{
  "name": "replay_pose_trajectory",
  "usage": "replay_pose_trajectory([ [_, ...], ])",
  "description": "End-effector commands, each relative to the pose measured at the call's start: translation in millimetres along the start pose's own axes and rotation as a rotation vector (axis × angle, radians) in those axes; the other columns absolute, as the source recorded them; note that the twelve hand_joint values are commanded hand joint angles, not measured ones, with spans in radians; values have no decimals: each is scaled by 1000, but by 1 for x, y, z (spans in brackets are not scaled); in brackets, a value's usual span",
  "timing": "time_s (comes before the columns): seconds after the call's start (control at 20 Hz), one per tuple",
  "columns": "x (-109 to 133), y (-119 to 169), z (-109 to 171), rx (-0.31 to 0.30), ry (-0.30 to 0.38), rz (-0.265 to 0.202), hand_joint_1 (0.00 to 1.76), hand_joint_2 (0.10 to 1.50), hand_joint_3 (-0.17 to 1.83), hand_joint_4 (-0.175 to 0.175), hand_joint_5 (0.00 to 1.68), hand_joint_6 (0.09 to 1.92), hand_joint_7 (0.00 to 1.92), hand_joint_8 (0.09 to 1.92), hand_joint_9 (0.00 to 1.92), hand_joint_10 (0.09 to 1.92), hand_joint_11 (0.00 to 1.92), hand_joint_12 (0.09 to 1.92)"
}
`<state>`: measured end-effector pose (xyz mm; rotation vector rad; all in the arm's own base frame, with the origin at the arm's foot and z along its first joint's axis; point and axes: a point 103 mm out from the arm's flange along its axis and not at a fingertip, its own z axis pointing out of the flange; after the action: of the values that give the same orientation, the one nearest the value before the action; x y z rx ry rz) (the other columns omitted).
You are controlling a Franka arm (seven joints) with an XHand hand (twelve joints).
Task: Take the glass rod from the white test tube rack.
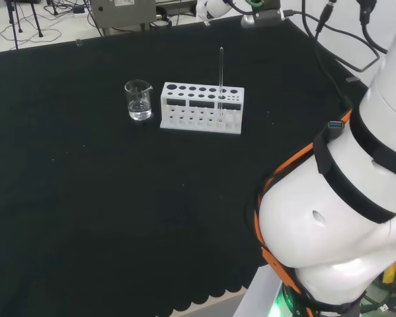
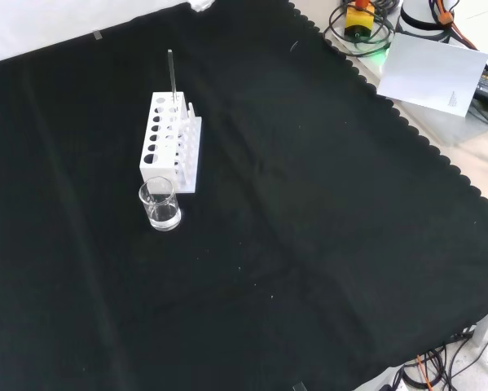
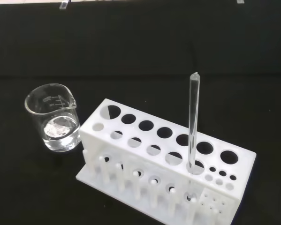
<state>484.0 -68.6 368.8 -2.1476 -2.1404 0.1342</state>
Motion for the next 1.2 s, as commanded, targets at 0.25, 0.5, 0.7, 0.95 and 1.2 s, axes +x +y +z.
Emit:
replay_pose_trajectory([
  [0.25, -33, 41, 29, 23, 8, -5, 528, 976, 462, -175, 238, 87, 374, 1028, 658, 932, 309, 1436],
  [0.5, -41, 48, 42, 57, 3, -5, 530, 978, 463, -175, 275, 87, 427, 1041, 726, 947, 318, 1433],
  [0.7, -44, 37, 54, 46, 33, -21, 531, 980, 463, -175, 289, 87, 452, 1048, 760, 953, 318, 1432],
  [0.95, -47, 30, 68, 76, 36, -9, 535, 981, 463, -175, 300, 87, 511, 1057, 814, 955, 314, 1432],
  [1.2, -45, 24, 79, 95, 44, -19, 539, 983, 463, -175, 318, 87, 592, 1071, 883, 962, 308, 1433],
])
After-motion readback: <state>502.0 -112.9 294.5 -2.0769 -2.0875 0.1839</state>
